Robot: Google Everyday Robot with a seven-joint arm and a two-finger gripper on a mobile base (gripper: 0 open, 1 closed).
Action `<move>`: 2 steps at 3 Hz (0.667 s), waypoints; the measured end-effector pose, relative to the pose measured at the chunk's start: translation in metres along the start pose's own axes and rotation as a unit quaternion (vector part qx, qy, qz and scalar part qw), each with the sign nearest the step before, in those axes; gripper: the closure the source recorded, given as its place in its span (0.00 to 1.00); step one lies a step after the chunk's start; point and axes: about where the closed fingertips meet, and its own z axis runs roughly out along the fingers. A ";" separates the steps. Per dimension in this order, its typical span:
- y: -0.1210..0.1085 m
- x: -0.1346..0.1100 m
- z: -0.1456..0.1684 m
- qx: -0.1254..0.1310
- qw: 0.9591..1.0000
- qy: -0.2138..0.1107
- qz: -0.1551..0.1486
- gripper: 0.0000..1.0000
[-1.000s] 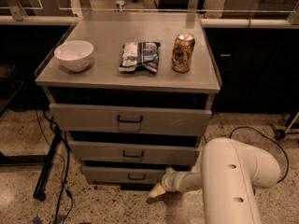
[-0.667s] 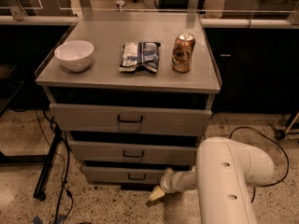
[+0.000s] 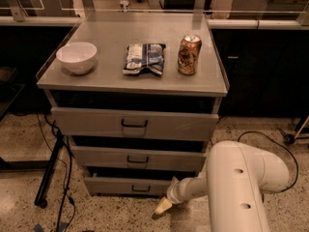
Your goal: Open bottom drawer
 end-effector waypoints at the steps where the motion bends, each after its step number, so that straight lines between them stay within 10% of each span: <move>1: 0.000 0.000 0.000 0.000 1.000 0.000 0.000 0.00; 2: 0.007 0.005 -0.006 -0.009 1.000 0.005 -0.002 0.00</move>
Offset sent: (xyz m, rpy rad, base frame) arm -0.0270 -0.0102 0.0112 -0.0092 0.0462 0.0377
